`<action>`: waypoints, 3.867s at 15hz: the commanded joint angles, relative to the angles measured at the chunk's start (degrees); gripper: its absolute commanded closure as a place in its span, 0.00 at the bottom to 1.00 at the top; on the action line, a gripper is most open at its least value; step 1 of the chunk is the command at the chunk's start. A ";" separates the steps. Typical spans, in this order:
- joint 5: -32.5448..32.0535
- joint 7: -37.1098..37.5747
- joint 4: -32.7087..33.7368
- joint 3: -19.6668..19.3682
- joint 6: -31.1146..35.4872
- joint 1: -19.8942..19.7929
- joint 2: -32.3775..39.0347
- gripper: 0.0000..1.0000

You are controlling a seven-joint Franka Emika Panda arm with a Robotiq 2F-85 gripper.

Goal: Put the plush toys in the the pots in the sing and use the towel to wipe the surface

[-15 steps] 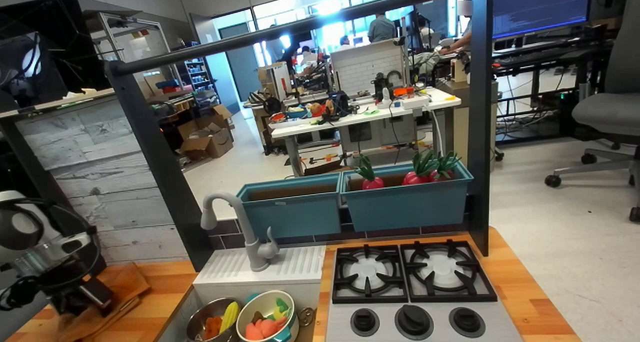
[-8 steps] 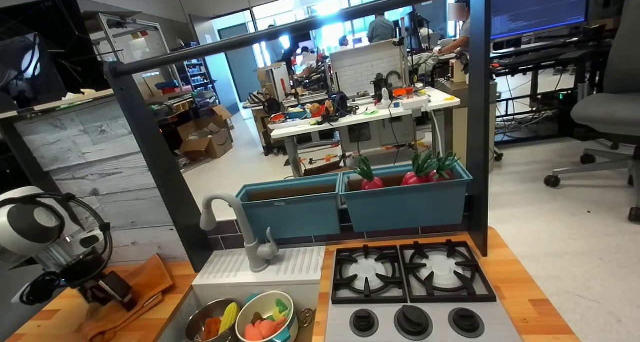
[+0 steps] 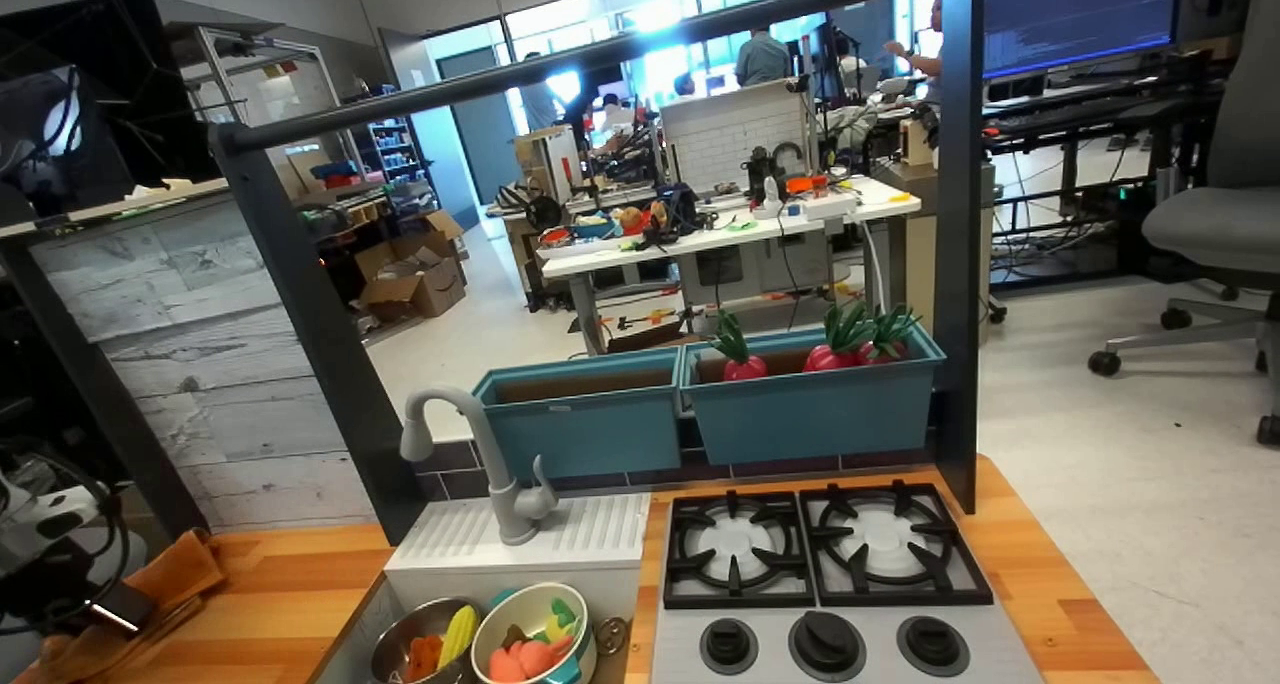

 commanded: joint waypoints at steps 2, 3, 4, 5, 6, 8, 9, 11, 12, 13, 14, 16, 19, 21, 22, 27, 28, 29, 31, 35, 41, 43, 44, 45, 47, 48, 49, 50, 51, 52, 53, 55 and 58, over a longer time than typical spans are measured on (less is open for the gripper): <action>2.34 2.85 -2.73 0.19 -1.95 -2.28 1.33 0.00; 2.90 3.92 -5.72 -0.46 -1.13 -2.81 0.11 0.00; 3.28 5.20 -8.48 -0.93 -0.25 -3.13 -1.17 0.00; 3.56 6.60 -10.81 -1.54 -0.05 -3.18 -2.48 0.00; 3.30 8.57 -13.09 -2.88 0.37 -2.94 -3.66 0.00; 3.44 12.08 -17.84 -4.99 1.39 -3.17 -6.03 0.00; 3.29 14.09 -20.16 -6.56 2.12 -2.95 -7.05 0.00; 2.93 18.55 -24.13 -10.24 4.73 -2.47 -7.96 0.00; 1.28 21.91 -23.92 -10.92 4.70 -2.83 -7.37 0.00; 1.26 23.17 -23.41 -11.00 4.72 -3.12 -6.84 0.00; 0.90 24.00 -22.09 -10.61 5.05 -3.33 -6.02 0.00; 0.30 23.03 -19.35 -8.29 6.69 -3.38 -4.97 0.00; -1.09 20.89 -15.10 -4.36 10.57 -2.23 -3.10 0.00; -0.95 19.72 -12.53 -1.91 13.23 -1.19 -2.02 0.00; -0.77 18.50 -11.22 -0.56 14.57 -0.76 -1.28 0.00; 1.91 11.95 -11.20 3.16 15.80 -3.42 -1.02 0.00; 1.25 14.02 -14.04 2.13 16.43 -4.15 -2.19 0.00; 1.29 16.75 -16.93 -0.45 17.32 -3.81 -3.26 0.00; 1.46 21.96 -20.49 -4.06 17.49 -3.32 -5.31 0.00; 2.25 28.46 -26.89 -10.05 19.01 -3.66 -6.45 0.00; 0.32 20.11 -23.11 -4.58 21.99 -2.19 -5.23 0.00; 0.15 17.35 -21.26 -3.20 22.55 -0.15 -4.85 0.00; 0.26 15.77 -20.09 -2.01 22.24 0.81 -4.49 0.00; 0.28 14.52 -19.08 -1.27 22.27 2.34 -4.14 0.00; 0.40 9.62 -17.36 1.44 22.25 2.68 -3.66 0.00; 0.68 6.99 -16.93 2.57 21.42 2.19 -3.59 0.00; 1.11 5.57 -17.19 2.41 20.83 1.96 -3.72 0.00; 1.61 5.28 -18.11 0.91 19.98 1.74 -4.14 0.00; 2.26 5.99 -19.43 -0.69 19.88 1.31 -4.66 0.00; 2.93 8.21 -21.88 -3.10 20.44 1.35 -5.66 0.00; 3.97 9.76 -24.00 -4.76 20.37 1.14 -6.52 0.00; 5.38 12.41 -28.41 -8.56 21.83 1.67 -8.42 0.00; 6.86 16.93 -35.04 -14.67 24.24 2.17 -9.91 0.00</action>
